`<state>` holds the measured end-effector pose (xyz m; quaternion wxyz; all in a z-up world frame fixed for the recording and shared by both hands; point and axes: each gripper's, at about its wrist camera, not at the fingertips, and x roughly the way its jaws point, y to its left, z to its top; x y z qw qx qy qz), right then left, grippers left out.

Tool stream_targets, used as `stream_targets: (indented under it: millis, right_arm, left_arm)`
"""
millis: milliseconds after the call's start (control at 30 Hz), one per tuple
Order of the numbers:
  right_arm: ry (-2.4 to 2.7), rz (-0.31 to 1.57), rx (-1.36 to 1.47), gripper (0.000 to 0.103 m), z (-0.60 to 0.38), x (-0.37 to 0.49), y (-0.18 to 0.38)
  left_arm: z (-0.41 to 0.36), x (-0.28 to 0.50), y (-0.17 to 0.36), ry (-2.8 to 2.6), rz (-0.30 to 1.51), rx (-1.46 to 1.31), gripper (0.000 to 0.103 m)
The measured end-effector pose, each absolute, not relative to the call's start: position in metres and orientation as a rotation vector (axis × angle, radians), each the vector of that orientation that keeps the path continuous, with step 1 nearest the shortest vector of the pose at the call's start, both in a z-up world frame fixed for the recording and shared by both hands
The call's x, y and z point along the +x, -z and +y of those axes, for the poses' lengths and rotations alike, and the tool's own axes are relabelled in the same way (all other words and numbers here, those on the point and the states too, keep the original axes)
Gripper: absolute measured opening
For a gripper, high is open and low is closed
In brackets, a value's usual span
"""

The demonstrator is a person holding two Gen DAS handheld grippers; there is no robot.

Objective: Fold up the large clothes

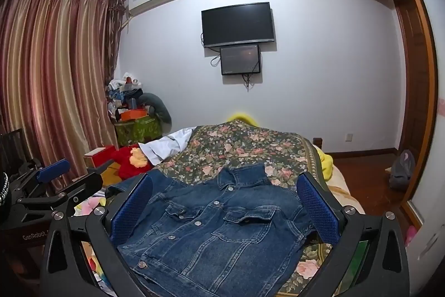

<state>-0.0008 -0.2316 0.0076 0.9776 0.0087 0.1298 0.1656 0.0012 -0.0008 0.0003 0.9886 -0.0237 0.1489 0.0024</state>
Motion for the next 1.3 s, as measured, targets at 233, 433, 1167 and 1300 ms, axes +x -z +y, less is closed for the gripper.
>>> stream_targets:
  millis: [233,433,1167,1300]
  right_arm:
    - [-0.334,0.262,0.018,0.103,-0.232,0.003,-0.006]
    - [-0.336,0.266,0.015,0.103,-0.228,0.001,-0.005]
    - [-0.339,0.269,0.021,0.103,-0.227,0.000,-0.003]
    - [-0.338,0.269,0.022,0.103,-0.227,0.001,-0.002]
  left_arm:
    - [0.002,0.002,0.005,-0.010,0.295,-0.052,0.099]
    - [0.003,0.002,0.007,-0.012,0.299,-0.056,0.099]
    - [0.009,0.006,0.010,-0.026,0.304,-0.066,0.100]
    - [0.009,0.006,0.010,-0.026,0.305,-0.066,0.100]
